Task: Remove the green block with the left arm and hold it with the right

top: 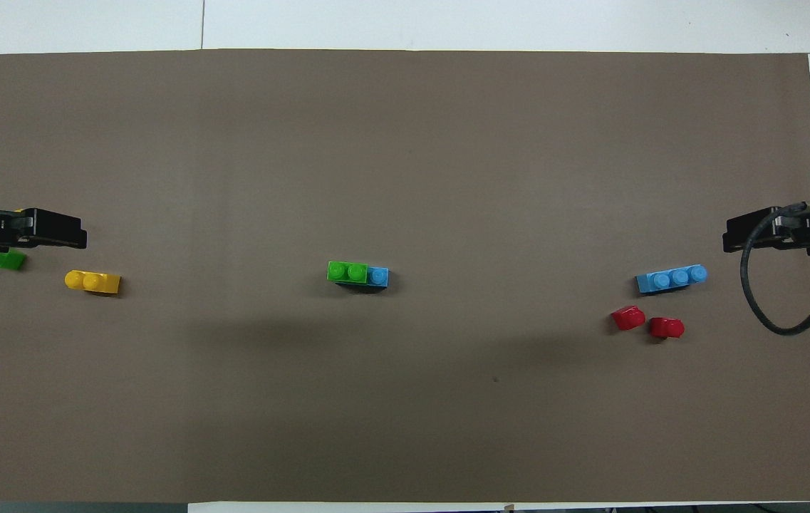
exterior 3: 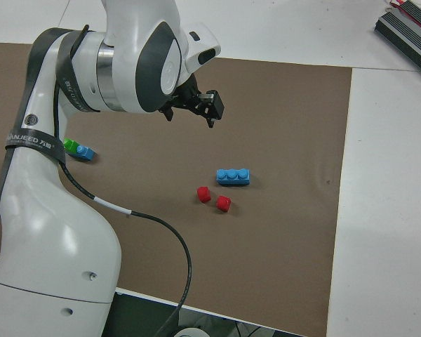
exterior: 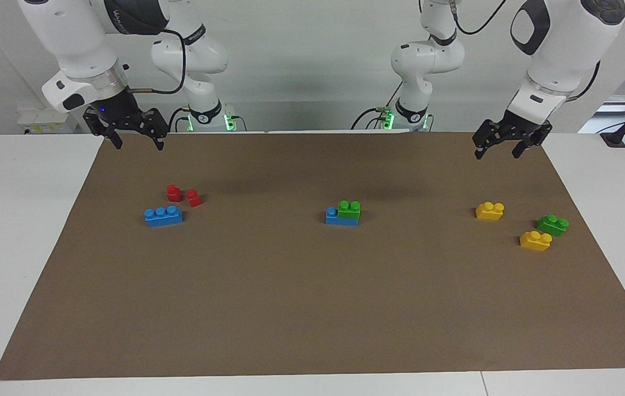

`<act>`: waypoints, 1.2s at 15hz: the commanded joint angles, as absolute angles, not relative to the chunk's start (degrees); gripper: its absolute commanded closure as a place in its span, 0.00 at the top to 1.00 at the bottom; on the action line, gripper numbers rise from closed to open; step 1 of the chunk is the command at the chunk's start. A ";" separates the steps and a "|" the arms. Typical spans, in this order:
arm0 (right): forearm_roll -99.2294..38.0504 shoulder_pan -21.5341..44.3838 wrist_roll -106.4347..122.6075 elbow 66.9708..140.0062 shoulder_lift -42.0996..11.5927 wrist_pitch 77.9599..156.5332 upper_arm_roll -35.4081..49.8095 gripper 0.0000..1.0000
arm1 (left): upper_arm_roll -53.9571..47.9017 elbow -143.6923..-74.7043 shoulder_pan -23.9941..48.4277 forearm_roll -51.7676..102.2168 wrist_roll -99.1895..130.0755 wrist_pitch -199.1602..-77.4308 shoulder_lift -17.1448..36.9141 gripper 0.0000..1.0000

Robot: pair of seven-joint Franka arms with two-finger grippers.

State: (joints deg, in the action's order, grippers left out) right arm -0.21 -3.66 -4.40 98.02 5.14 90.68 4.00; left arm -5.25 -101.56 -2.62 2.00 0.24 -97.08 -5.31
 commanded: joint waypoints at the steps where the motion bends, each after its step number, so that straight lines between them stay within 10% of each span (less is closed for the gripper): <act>1: 0.79 -4.75 -3.25 97.21 4.48 90.79 4.75 1.00 | -5.71 -101.69 -3.25 1.76 0.70 -97.38 -5.54 1.00; 18: 0.88 -5.18 -3.96 98.00 4.83 91.23 4.66 1.00 | -5.71 -102.22 -2.73 1.76 0.79 -94.83 -6.86 1.00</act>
State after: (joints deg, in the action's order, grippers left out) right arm -0.21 -3.69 -4.40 98.02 5.02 91.06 4.00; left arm -5.61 -101.58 -2.60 2.01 0.24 -96.00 -5.66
